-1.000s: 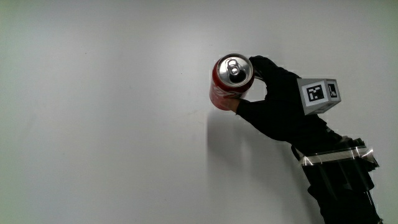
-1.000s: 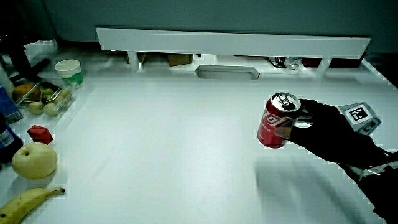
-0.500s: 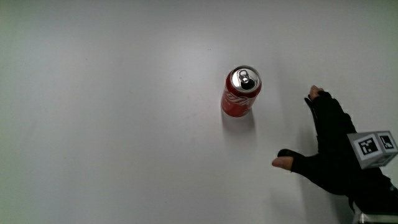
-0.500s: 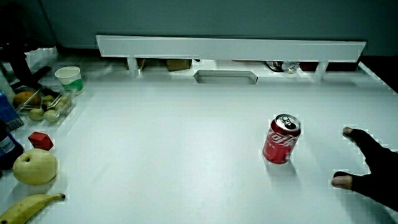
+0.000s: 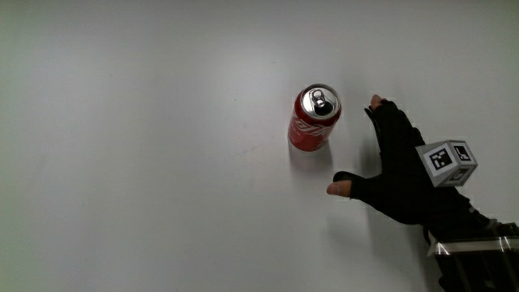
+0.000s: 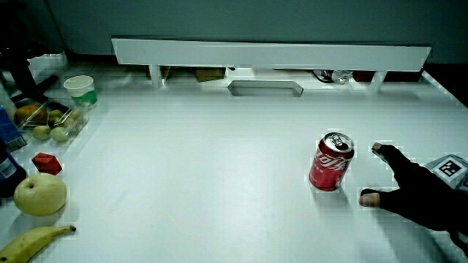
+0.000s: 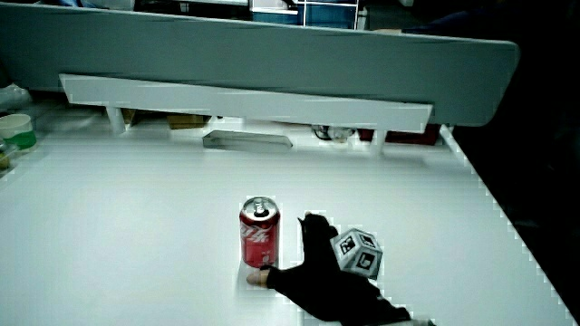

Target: Pick cola

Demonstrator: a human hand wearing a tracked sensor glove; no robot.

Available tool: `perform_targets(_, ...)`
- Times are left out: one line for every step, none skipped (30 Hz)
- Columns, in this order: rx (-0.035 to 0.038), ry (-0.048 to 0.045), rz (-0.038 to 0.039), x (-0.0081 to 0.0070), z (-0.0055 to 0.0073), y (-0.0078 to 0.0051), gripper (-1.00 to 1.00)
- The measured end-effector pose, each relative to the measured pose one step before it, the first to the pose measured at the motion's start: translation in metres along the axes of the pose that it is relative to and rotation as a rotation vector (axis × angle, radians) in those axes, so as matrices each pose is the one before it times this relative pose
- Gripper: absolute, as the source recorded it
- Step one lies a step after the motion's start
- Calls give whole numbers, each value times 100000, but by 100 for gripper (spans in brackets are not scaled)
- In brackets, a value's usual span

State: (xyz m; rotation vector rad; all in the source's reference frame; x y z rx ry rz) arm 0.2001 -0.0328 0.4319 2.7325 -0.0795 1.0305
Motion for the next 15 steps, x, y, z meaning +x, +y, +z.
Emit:
perform_targets(653,-277,198,-213,158,50,100)
perform_targets(45,547,1358,-462,252,-10,100)
perform_targets(-241,-656,412,-35,45,63,100)
perform_targets(290,189,783,-390,182,-18,100)
perform_targets(446,400,601,-373,149,-13,100)
perform_targets(-417,-652,423,-126,44,34,100)
perform_targets(511,612,1602,-375,114,-11,100)
perform_targets(-104,-27,1326,-435,115,-30,100)
perform_targets(269,-146,1210,-374,61,-18,100)
perform_targets(-506,-118,958,-461,84,-38,100)
perform_targets(423,-159,1211,-384,61,-16,100)
perform_targets(423,-159,1211,-384,62,-11,100)
perform_targets(-753,489,1294,-474,122,-33,100)
perform_targets(21,503,1181,-379,88,-20,100)
perform_targets(139,-285,739,-395,113,-1,100)
